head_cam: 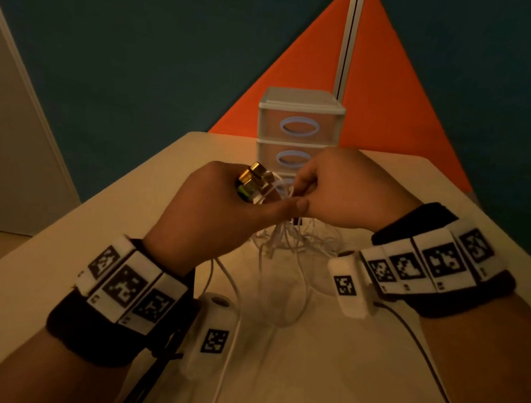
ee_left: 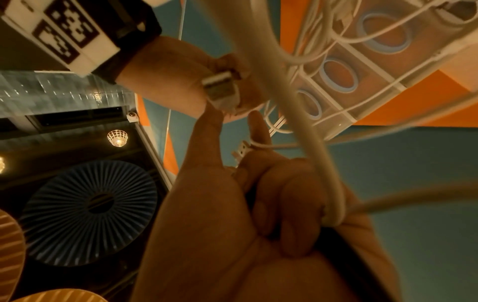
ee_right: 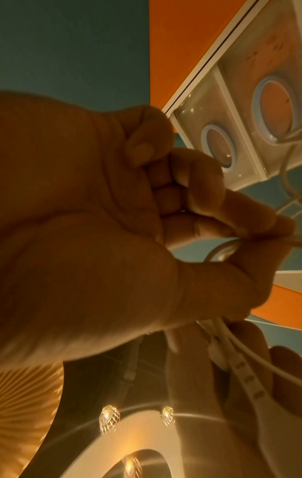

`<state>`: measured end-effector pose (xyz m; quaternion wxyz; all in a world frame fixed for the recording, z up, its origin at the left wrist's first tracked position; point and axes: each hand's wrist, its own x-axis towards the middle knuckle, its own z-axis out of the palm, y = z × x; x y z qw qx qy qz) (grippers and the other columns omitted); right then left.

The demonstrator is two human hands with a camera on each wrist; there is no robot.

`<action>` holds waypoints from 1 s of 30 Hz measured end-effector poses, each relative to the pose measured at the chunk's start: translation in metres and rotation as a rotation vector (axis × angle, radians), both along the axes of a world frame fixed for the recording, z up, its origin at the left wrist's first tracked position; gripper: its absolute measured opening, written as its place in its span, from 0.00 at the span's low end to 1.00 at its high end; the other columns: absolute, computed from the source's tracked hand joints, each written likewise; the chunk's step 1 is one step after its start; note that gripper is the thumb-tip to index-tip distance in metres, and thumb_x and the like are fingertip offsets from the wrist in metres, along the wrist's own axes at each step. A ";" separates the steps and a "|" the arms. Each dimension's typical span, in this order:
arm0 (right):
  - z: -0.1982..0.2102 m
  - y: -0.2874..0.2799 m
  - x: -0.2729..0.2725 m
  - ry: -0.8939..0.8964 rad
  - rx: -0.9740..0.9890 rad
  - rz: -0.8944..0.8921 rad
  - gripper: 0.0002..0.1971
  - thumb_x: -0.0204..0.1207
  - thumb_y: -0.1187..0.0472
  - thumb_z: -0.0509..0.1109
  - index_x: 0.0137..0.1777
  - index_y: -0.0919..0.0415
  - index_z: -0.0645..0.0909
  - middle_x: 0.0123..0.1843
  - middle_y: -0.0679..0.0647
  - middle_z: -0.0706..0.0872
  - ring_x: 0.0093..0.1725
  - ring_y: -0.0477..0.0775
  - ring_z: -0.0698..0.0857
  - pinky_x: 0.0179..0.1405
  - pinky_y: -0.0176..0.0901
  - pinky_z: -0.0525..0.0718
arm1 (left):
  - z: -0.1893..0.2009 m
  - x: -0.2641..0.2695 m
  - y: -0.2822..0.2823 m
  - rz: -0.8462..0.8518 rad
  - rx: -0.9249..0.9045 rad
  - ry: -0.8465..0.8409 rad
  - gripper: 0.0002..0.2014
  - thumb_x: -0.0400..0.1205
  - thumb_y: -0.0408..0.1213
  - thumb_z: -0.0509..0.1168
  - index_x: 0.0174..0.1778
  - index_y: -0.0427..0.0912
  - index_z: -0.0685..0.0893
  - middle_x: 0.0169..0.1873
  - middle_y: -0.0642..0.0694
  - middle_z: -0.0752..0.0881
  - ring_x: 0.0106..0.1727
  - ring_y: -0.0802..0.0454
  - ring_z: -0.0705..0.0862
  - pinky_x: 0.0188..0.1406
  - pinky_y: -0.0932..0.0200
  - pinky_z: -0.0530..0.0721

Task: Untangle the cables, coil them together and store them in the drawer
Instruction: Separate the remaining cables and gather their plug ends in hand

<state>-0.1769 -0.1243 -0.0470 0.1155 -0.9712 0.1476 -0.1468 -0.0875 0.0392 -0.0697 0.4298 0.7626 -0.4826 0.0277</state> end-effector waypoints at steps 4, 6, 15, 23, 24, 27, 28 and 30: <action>-0.002 0.001 0.000 -0.014 0.002 0.006 0.07 0.72 0.47 0.81 0.38 0.48 0.93 0.35 0.44 0.91 0.36 0.42 0.87 0.39 0.42 0.84 | -0.003 0.002 0.000 -0.004 0.008 -0.006 0.18 0.77 0.52 0.76 0.26 0.48 0.81 0.15 0.56 0.77 0.19 0.62 0.75 0.20 0.71 0.68; -0.001 -0.001 -0.001 -0.034 0.033 0.016 0.06 0.71 0.49 0.81 0.39 0.50 0.94 0.34 0.43 0.91 0.36 0.39 0.87 0.38 0.40 0.84 | -0.004 0.006 0.001 0.036 0.008 -0.035 0.17 0.79 0.49 0.74 0.27 0.48 0.82 0.20 0.52 0.81 0.22 0.60 0.77 0.21 0.67 0.70; 0.009 -0.010 -0.015 0.099 0.070 0.043 0.02 0.70 0.50 0.81 0.39 0.45 0.94 0.36 0.34 0.91 0.38 0.32 0.88 0.44 0.40 0.87 | -0.002 0.013 -0.001 0.107 -0.007 0.093 0.14 0.84 0.48 0.67 0.38 0.43 0.84 0.28 0.43 0.87 0.32 0.46 0.85 0.40 0.45 0.85; -0.006 0.002 0.003 -0.132 -0.052 -0.017 0.14 0.68 0.39 0.82 0.38 0.47 0.88 0.31 0.39 0.85 0.35 0.38 0.85 0.35 0.39 0.79 | 0.001 0.011 0.000 0.104 -0.021 0.140 0.14 0.83 0.46 0.69 0.41 0.38 0.89 0.30 0.45 0.87 0.37 0.51 0.83 0.32 0.57 0.78; -0.006 0.001 0.003 -0.138 -0.054 -0.016 0.11 0.69 0.41 0.82 0.38 0.47 0.88 0.32 0.38 0.84 0.36 0.37 0.84 0.34 0.38 0.77 | 0.001 0.011 0.000 0.111 -0.027 0.135 0.14 0.82 0.46 0.69 0.40 0.39 0.88 0.30 0.44 0.87 0.36 0.51 0.83 0.32 0.57 0.78; -0.002 -0.003 -0.001 -0.111 -0.022 0.020 0.09 0.71 0.44 0.82 0.40 0.47 0.89 0.33 0.38 0.86 0.36 0.35 0.85 0.33 0.33 0.76 | 0.002 0.013 0.001 0.134 -0.014 0.123 0.16 0.84 0.47 0.67 0.35 0.41 0.85 0.27 0.44 0.88 0.31 0.51 0.85 0.36 0.54 0.82; 0.001 -0.006 -0.003 -0.091 -0.007 0.031 0.09 0.71 0.44 0.82 0.40 0.47 0.89 0.34 0.38 0.87 0.36 0.33 0.85 0.33 0.31 0.74 | 0.001 0.014 0.001 0.141 -0.006 0.117 0.17 0.84 0.47 0.66 0.33 0.41 0.84 0.26 0.44 0.88 0.31 0.49 0.86 0.38 0.50 0.84; 0.008 -0.012 -0.010 -0.068 0.041 0.042 0.08 0.72 0.45 0.81 0.41 0.47 0.90 0.35 0.36 0.87 0.38 0.26 0.83 0.37 0.32 0.74 | 0.001 0.017 0.002 0.162 -0.004 0.119 0.18 0.84 0.46 0.65 0.34 0.38 0.84 0.26 0.41 0.88 0.32 0.43 0.87 0.41 0.44 0.86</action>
